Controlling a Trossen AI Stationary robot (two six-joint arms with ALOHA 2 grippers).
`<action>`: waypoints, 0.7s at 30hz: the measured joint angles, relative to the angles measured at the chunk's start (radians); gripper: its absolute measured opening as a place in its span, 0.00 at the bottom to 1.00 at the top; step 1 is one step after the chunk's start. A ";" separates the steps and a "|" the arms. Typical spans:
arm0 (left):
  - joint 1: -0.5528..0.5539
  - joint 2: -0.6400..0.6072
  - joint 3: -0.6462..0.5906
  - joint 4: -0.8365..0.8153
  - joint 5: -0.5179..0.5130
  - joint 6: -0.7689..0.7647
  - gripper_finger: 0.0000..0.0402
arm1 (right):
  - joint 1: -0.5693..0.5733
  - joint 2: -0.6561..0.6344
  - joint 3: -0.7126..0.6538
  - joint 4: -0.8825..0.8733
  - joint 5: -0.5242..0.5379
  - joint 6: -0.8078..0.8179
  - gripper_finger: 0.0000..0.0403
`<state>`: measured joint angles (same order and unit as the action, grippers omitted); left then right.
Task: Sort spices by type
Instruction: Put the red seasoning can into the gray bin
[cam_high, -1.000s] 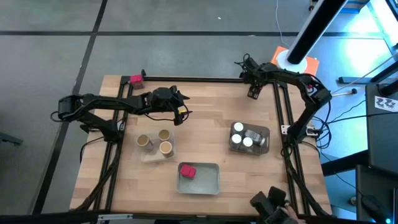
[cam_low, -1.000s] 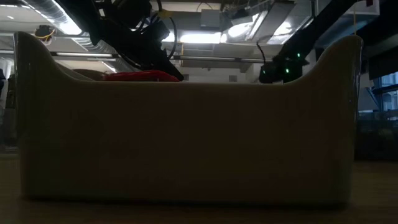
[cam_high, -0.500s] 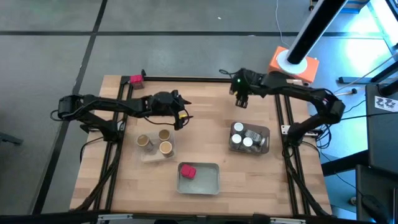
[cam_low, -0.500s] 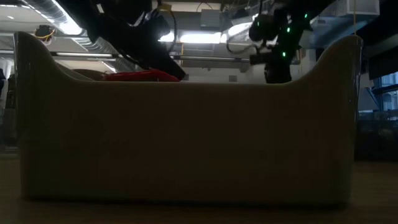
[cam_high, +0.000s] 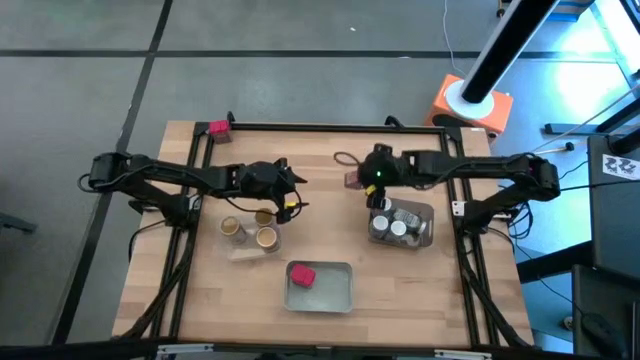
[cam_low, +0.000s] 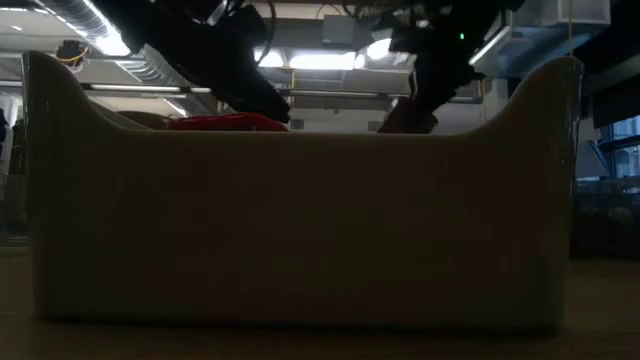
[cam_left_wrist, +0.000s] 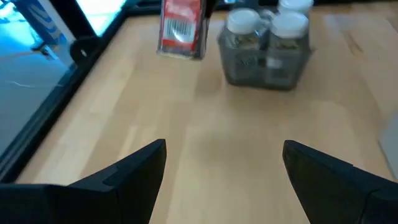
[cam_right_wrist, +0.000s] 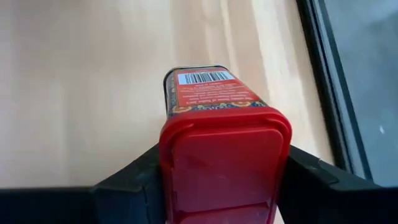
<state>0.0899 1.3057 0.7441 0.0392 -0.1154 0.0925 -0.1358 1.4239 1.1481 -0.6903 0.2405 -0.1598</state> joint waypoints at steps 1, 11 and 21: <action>-0.007 -0.006 0.000 -0.017 0.000 -0.002 0.77 | 0.023 0.000 0.000 0.018 -0.001 0.016 0.54; -0.093 -0.212 -0.162 0.049 -0.065 -0.042 0.77 | 0.220 0.027 0.068 0.129 -0.069 0.195 0.54; -0.140 -0.349 -0.304 0.072 -0.072 -0.108 0.77 | 0.364 0.154 0.200 0.170 -0.155 0.295 0.54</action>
<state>-0.0501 0.9570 0.4400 0.1110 -0.1875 -0.0154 0.2283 1.5777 1.3482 -0.5199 0.0852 0.1350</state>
